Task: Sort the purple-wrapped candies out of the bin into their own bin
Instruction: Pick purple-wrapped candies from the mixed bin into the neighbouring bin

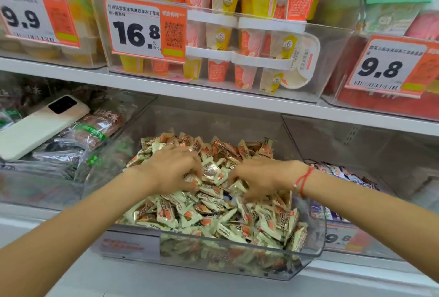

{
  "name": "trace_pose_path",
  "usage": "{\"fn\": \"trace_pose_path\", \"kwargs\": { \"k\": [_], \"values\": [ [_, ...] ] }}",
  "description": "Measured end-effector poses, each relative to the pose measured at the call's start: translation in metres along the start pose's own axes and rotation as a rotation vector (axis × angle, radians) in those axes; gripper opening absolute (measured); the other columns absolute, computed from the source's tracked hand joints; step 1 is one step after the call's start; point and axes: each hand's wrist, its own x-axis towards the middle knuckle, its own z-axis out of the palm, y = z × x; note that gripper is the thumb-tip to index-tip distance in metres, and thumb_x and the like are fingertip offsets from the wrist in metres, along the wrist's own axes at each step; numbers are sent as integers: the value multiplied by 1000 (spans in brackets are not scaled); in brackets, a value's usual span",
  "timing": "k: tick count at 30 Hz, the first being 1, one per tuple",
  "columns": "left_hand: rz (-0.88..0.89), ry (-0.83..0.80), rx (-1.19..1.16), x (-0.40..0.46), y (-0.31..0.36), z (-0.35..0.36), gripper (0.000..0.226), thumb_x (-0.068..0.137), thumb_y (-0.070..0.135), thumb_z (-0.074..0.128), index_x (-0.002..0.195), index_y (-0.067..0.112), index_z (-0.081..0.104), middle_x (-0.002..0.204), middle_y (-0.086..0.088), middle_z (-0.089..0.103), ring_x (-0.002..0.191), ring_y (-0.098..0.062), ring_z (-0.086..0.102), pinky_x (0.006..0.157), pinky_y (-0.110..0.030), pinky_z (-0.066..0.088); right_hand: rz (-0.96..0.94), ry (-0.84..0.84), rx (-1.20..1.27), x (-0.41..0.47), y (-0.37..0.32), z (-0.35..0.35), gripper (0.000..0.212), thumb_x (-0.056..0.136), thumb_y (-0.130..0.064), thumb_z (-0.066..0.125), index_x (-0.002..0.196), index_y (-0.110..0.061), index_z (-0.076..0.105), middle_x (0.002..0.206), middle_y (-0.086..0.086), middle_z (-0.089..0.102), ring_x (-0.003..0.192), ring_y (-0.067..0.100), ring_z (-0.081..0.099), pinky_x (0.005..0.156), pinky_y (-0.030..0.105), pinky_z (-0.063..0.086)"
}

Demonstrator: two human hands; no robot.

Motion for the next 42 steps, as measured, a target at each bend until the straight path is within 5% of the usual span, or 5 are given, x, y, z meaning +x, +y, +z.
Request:
{"fn": "trace_pose_path", "kwargs": {
  "k": [6, 16, 30, 37, 42],
  "values": [
    [-81, 147, 75, -6, 0, 4, 35, 89, 52, 55, 121, 39, 55, 135, 18, 48, 128, -7, 37, 106, -30, 27, 160, 436, 172, 23, 32, -15, 36, 96, -33, 53, 130, -19, 49, 112, 3, 58, 103, 25, 57, 76, 28, 40],
    [159, -146, -209, 13, 62, 9, 38, 87, 53, 59, 122, 37, 57, 121, 16, 61, 109, -7, 55, 88, -28, 40, 16, 338, 117, -52, -1, -1, 25, 93, -27, 57, 116, -35, 65, 119, -16, 64, 108, 4, 57, 89, 29, 46],
    [-399, 274, 96, -1, 33, -11, 40, 94, 43, 53, 130, 27, 52, 114, 0, 64, 114, -21, 54, 95, -35, 40, -12, 276, -122, -14, -16, 25, 31, 83, -43, 68, 105, -21, 65, 103, -5, 50, 100, 14, 42, 77, 26, 29],
    [-220, 467, -269, -29, 52, 7, 44, 92, 51, 46, 132, 34, 51, 133, 18, 51, 124, -3, 43, 103, -28, 33, 75, 540, 259, -38, -17, 22, 13, 85, -42, 67, 85, -29, 66, 97, -13, 61, 99, 8, 53, 84, 31, 44],
    [-149, 476, -461, -42, 61, -3, 45, 82, 63, 43, 117, 40, 62, 100, 26, 64, 81, 8, 58, 74, -22, 48, 62, 701, 730, -65, -36, 9, 9, 84, -27, 72, 82, -19, 71, 80, -6, 70, 74, 3, 65, 66, 15, 48]
  ]
}}
